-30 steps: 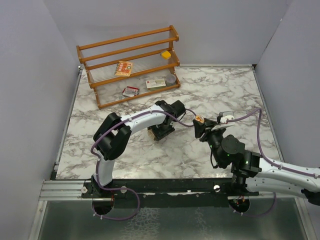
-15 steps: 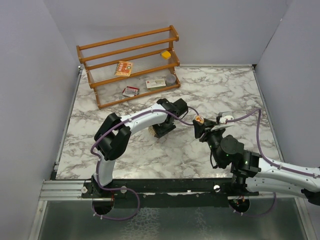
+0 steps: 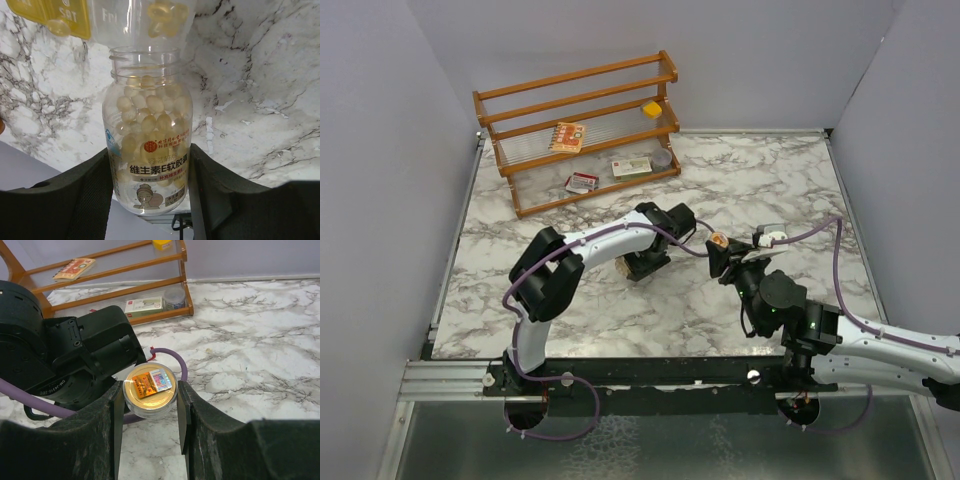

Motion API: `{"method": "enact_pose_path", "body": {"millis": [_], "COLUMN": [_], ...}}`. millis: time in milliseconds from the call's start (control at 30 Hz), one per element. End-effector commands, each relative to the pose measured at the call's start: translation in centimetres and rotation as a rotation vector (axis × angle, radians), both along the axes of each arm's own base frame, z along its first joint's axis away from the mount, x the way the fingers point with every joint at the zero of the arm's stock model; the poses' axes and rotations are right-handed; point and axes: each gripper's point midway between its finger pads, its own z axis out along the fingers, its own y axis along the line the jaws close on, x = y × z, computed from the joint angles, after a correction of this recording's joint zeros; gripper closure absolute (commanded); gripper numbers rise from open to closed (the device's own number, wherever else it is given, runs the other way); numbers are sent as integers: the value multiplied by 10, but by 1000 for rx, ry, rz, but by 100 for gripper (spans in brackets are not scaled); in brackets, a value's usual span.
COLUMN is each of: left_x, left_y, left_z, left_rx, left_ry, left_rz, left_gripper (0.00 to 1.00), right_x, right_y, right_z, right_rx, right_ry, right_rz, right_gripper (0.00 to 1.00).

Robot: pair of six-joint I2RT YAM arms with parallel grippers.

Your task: Sort the pills into containers

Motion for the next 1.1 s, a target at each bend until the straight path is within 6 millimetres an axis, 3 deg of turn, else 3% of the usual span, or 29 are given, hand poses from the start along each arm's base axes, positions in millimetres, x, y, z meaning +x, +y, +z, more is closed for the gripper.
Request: {"method": "enact_pose_path", "body": {"millis": [0, 633, 833, 1067], "left_x": [-11, -2, 3, 4], "left_y": [10, 1, -9, -15], "left_z": [4, 8, 21, 52], "left_rx": [1, -155, -266, -425], "left_ry": [-3, -135, -201, -297], "left_rz": [5, 2, 10, 27], "left_gripper": [100, 100, 100, 100], "right_x": [0, 3, 5, 7], "right_y": [-7, 3, 3, 5], "right_z": [-5, -16, -12, -7], "right_rx": [8, -38, -44, -57], "right_ry": [16, 43, 33, 27], "right_rz": [-30, -29, -43, -53], "right_gripper": [99, 99, 99, 99]}}
